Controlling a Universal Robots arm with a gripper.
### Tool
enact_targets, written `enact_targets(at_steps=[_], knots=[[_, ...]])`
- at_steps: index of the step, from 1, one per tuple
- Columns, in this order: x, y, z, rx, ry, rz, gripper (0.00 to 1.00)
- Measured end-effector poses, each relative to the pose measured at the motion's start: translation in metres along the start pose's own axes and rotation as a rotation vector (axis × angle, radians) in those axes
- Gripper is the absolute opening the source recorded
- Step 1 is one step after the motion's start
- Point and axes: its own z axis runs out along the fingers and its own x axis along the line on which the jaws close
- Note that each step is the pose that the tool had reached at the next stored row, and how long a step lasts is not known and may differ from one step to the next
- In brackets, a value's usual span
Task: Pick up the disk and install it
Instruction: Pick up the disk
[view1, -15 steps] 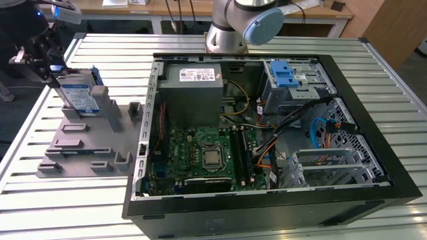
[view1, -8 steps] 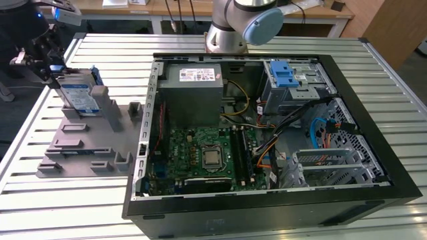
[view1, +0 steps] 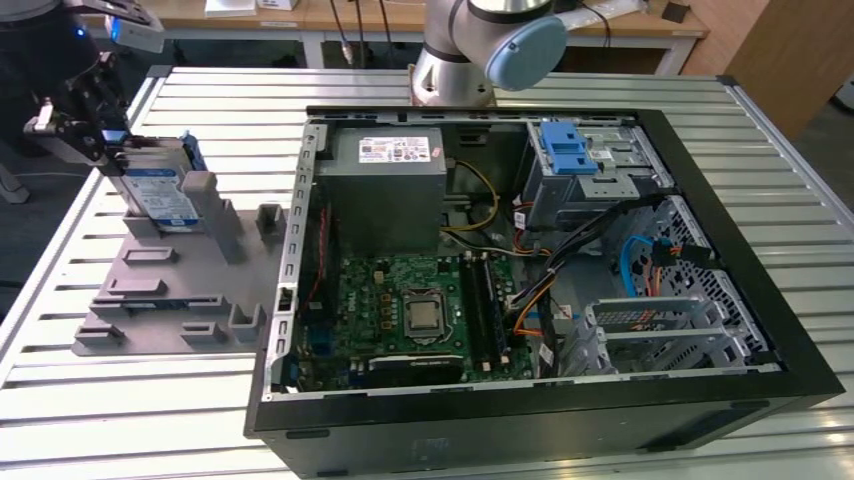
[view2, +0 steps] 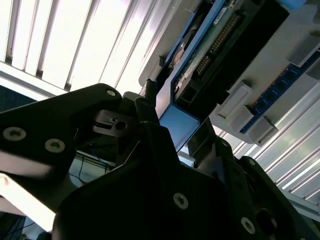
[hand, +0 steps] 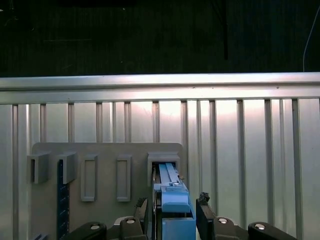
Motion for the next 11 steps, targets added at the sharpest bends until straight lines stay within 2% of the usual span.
enact_targets(at_steps=[2, 3, 11], knots=[[0.0, 0.0, 0.0003, -0.0001, 0.0, 0.0, 0.49], [0.0, 0.0, 0.0004, 0.0, 0.0, 0.0, 0.42], [0.0, 0.0, 0.0007, 0.0, 0.0002, 0.0, 0.42]])
